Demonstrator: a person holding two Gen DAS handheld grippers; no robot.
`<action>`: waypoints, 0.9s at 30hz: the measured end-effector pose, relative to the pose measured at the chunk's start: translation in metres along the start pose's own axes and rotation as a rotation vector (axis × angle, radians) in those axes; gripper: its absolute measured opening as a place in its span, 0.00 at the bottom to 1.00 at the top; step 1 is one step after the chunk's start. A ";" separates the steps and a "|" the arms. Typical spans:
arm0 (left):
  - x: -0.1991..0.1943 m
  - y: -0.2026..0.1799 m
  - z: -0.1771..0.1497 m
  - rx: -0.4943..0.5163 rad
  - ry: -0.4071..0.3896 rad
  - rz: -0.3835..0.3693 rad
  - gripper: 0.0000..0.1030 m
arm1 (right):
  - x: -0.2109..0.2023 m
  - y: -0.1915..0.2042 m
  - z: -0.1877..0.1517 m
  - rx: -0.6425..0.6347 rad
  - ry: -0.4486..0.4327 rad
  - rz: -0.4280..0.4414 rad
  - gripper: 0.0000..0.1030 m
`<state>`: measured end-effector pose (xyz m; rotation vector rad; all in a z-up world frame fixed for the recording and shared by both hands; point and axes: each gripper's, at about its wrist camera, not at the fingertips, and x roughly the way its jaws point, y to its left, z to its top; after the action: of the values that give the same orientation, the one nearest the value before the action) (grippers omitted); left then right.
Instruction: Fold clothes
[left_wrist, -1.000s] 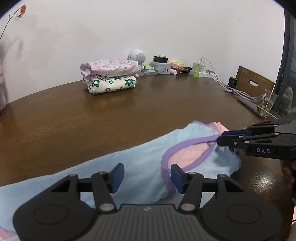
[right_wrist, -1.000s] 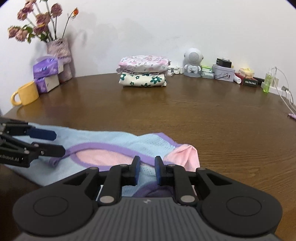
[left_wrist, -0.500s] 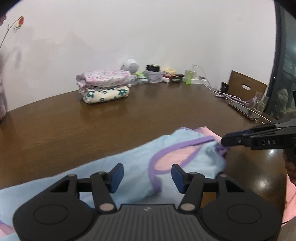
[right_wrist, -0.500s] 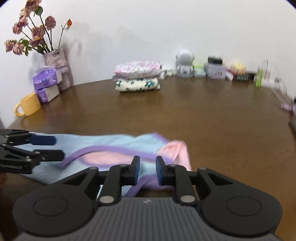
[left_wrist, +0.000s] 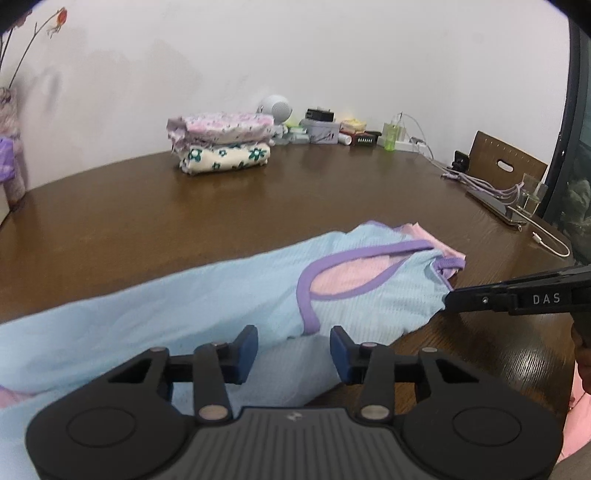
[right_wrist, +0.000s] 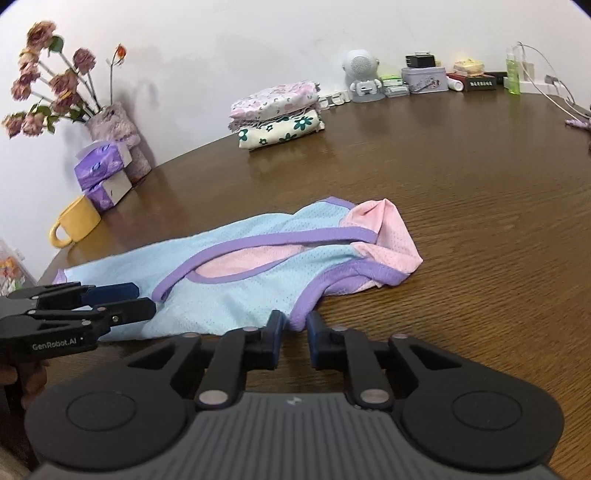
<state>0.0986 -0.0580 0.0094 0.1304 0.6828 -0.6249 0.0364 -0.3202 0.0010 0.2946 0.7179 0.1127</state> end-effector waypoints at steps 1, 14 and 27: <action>0.000 0.000 -0.001 0.002 -0.001 0.003 0.39 | 0.000 0.000 0.000 -0.007 -0.001 -0.003 0.09; -0.011 -0.004 -0.003 0.006 -0.041 -0.013 0.42 | -0.008 -0.008 0.005 0.001 -0.050 0.000 0.14; 0.002 -0.008 -0.002 0.004 -0.011 0.010 0.41 | 0.020 -0.001 0.020 -0.068 -0.041 -0.088 0.12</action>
<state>0.0942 -0.0649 0.0075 0.1337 0.6697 -0.6166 0.0645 -0.3214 0.0020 0.1993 0.6838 0.0471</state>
